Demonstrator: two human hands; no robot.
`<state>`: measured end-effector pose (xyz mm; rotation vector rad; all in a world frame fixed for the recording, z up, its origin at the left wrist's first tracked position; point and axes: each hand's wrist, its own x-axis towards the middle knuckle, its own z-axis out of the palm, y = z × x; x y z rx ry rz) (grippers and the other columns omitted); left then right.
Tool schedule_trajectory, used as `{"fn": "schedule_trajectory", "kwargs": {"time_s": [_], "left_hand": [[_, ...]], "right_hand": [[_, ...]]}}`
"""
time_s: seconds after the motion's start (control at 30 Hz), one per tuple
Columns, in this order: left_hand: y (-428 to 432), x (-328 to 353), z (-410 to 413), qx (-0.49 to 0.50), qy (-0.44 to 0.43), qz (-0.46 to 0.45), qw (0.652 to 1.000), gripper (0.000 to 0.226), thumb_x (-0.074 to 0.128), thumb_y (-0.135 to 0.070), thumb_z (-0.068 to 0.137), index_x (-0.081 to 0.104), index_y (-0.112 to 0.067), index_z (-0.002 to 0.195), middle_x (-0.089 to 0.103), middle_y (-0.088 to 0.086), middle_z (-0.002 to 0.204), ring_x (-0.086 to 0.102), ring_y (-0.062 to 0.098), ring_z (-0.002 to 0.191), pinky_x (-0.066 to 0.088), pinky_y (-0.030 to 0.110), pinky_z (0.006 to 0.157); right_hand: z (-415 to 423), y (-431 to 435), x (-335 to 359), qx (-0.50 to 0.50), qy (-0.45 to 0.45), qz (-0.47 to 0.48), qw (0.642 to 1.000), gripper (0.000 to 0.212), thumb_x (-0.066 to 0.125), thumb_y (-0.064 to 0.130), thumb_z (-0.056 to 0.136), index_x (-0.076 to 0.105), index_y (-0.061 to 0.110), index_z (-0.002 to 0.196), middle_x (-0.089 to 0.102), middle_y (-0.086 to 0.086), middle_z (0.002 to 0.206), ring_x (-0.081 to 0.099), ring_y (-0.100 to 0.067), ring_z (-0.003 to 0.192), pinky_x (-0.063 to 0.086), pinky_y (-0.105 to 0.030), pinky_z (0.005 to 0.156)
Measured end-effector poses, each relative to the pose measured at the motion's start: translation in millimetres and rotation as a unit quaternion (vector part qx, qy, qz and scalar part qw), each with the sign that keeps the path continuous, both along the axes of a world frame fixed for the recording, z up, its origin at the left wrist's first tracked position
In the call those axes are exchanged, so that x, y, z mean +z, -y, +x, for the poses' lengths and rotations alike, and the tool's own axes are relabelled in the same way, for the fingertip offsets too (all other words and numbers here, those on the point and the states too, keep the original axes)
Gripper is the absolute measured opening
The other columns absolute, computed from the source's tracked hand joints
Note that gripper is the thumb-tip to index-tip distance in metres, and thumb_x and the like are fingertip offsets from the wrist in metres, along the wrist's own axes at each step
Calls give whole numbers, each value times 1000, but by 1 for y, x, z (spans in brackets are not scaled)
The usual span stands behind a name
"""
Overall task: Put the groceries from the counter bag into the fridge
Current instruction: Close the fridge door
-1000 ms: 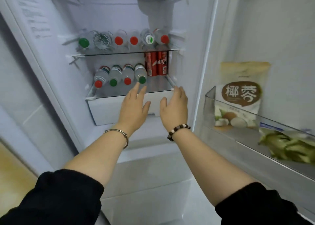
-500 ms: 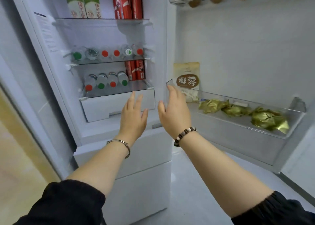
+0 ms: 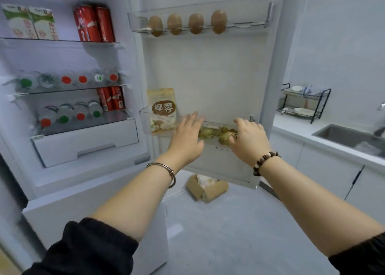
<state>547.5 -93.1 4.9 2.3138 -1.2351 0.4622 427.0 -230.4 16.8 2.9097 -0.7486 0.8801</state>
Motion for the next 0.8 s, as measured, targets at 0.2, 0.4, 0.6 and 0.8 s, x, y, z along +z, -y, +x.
{"fn": "schedule_trajectory", "kwargs": {"time_s": [0.2,0.4,0.6,0.8], "left_hand": [[53,7,-19,-13,-11,63,998,63,47,-14,83,33,-17,144,36,5,149,24,25,140,22,43,113],[40,6,-29,25,91,-65,993,37,33,-33,96,65,-14,91,68,4,91,58,25,87,37,42,97],[-2,5,-29,84,74,-136,984,47,28,-35,98,54,-9,67,57,9,66,53,29,65,35,34,56],[-53,6,-39,97,-143,-295,940,46,34,-31,101,68,-9,79,64,4,77,59,23,76,44,32,69]], "right_hand": [[-24,29,10,123,52,126,983,38,50,13,89,51,11,126,56,-5,125,51,-20,117,40,-31,96],[-36,58,10,27,223,137,965,52,53,12,87,38,4,137,35,-11,141,29,-24,134,23,-26,108],[-38,32,1,75,252,286,921,75,49,27,94,3,9,149,9,-6,157,10,-18,144,10,-24,112],[-50,-16,-7,152,308,249,906,23,33,40,90,40,18,86,44,1,64,43,-14,57,30,-32,59]]}}
